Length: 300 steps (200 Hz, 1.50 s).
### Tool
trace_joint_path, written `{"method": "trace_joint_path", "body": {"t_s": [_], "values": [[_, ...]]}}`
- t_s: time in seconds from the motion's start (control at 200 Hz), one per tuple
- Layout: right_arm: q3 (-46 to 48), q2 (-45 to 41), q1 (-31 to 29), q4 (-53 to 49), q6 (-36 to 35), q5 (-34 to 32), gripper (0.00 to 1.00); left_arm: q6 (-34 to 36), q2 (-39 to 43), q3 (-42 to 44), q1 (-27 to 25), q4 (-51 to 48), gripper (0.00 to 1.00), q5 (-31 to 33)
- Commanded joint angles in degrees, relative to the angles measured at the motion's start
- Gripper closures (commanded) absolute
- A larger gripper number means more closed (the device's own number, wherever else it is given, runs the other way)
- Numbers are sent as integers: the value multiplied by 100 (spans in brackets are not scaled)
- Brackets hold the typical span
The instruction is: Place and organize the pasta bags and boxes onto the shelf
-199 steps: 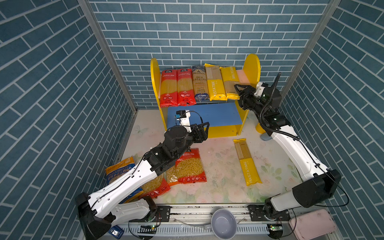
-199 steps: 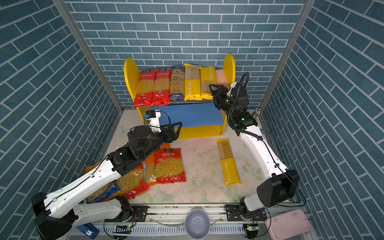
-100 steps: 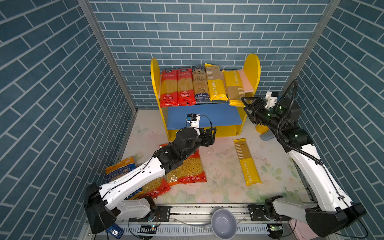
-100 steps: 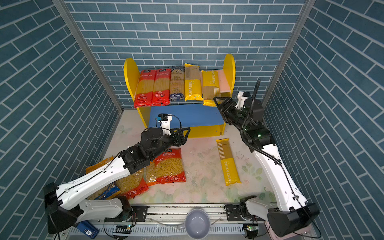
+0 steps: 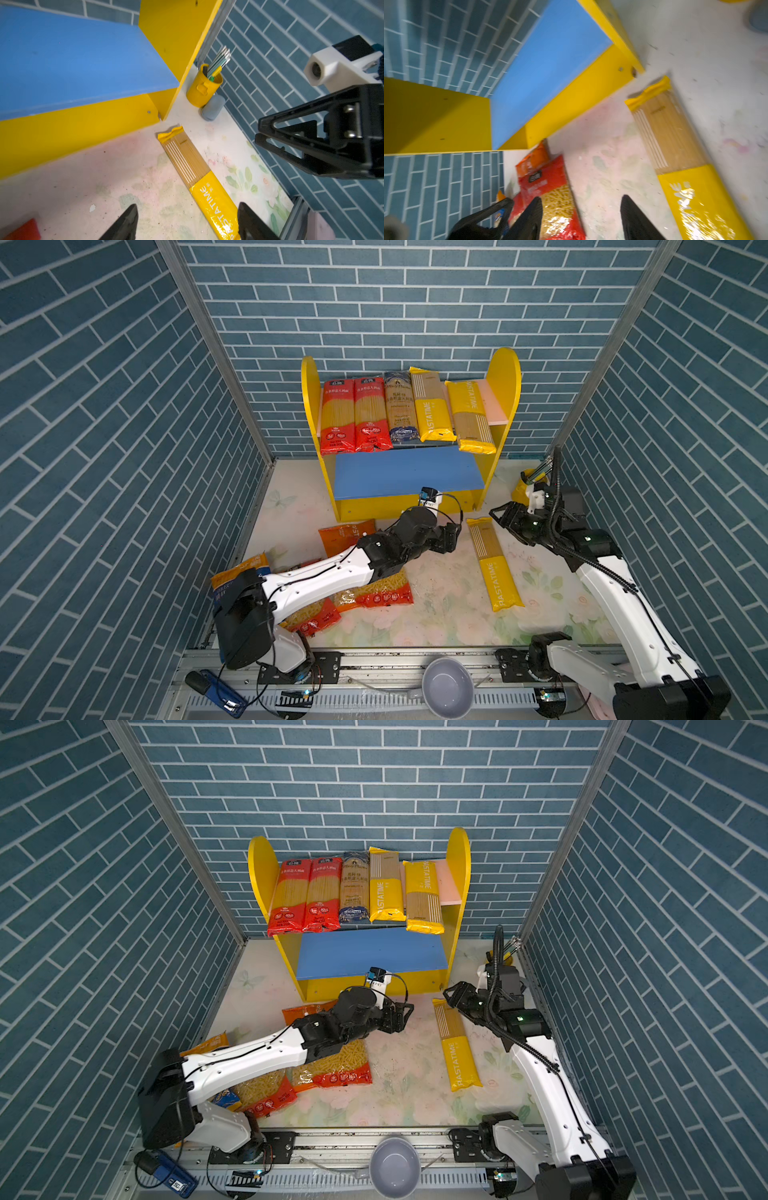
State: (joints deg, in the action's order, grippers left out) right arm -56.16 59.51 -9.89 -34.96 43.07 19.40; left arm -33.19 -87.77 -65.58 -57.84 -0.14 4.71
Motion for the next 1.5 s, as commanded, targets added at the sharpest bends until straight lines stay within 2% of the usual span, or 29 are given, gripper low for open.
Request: {"method": "trace_joint_path", "body": {"t_s": [0.0, 0.085, 0.24, 0.56, 0.685, 0.825, 0.93, 1.03, 1.11, 1.22, 1.34, 1.496], "values": [[687, 133, 423, -110, -555, 21, 39, -24, -635, -262, -250, -81, 24, -381], [1073, 296, 726, 25, -687, -115, 37, -137, -1117, -375, -394, -59, 24, -544], [1423, 611, 919, 57, -993, -826, 32, -330, -1654, -342, -465, 199, 24, -740], [1775, 1296, 1042, 764, -847, -449, 31, -610, -2125, -302, -457, 454, 25, -937], [1678, 1103, 1025, 643, -861, -381, 33, -611, -2096, -254, -464, 415, 25, -891], [1121, 28, 756, 329, -765, -271, 39, -469, -1785, -107, -453, 406, 25, -715], [336, -545, 401, 431, -301, 20, 39, -349, -1555, -54, -456, 411, 25, -617], [83, -809, 50, 1609, 799, 323, 34, -263, -1248, 169, -456, 744, 25, -579], [-70, -900, -224, 2615, 1545, 234, 30, -189, -821, 523, -454, 1099, 24, -376], [-404, -751, -523, 3371, 2222, -42, 27, -23, -170, 908, -452, 1203, 23, 75], [-825, -198, -797, 3380, 2399, -361, 27, 126, 236, 1030, -445, 1058, 23, 315], [-1221, 514, -980, 4080, 2637, -468, 27, 79, 275, 1021, -451, 1050, 23, 277]]}}
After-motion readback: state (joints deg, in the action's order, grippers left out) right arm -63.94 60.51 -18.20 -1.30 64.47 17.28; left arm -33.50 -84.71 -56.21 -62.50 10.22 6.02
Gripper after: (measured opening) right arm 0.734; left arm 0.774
